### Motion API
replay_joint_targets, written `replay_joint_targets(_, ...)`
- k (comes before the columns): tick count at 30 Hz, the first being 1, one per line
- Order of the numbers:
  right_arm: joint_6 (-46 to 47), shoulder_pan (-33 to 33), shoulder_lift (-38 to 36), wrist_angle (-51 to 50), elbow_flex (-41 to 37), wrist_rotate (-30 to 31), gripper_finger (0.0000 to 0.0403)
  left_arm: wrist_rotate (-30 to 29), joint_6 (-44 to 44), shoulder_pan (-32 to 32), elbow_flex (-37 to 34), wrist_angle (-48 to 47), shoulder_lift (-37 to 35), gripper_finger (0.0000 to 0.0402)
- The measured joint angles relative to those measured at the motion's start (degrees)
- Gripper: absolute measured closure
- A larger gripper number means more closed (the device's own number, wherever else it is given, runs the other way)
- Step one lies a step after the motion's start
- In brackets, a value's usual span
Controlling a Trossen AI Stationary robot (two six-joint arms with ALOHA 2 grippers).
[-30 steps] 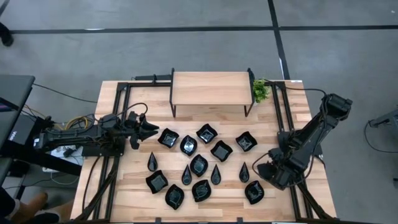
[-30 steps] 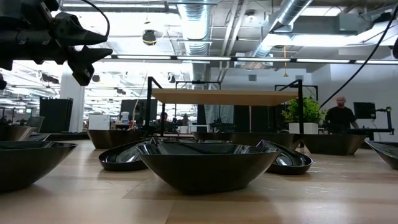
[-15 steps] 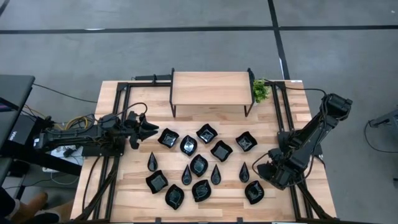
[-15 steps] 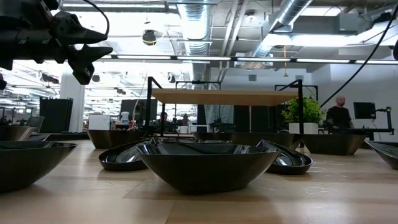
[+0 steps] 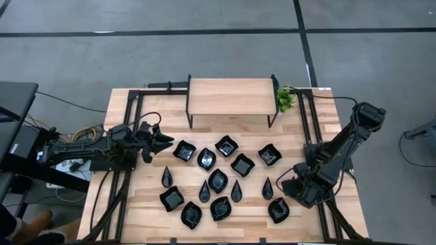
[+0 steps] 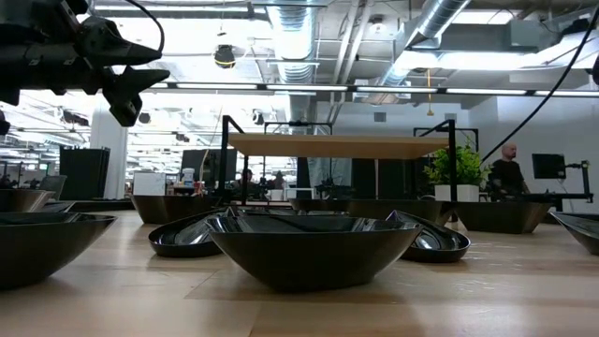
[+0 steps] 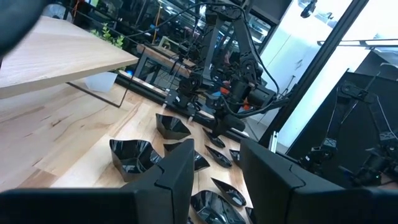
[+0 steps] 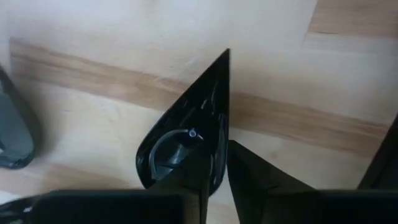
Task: Pick & Place Mini shaped plates
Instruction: Put the black drop shaped plate on the shelf
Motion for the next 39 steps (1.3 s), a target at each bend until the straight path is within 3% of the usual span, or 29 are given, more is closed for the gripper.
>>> replay_joint_targets(12, -0.21, 0.0, 0.0, -3.03, 1.67, 0.08, 0.0398, -0.01, 0.0, 0.0, 0.01, 0.11, 0.0, 0.027)
replay_joint_targets(23, 0.0, 1.31, 0.0, -2.98, 1.67, 1.86, 0.0297, -0.01, 0.0, -0.02, 0.0, 0.48, 0.0, 0.027)
replay_joint_targets(27, 0.0, 1.07, 0.0, -2.67, 1.18, 1.88, 0.0282, -0.01, 0.0, 0.0, 0.02, 0.5, -0.02, 0.027)
replay_joint_targets(39, -0.26, 1.03, 0.0, -0.77, -0.43, 1.99, 0.0344, -0.01, 0.15, -0.01, 0.01, 0.85, -0.01, 0.027)
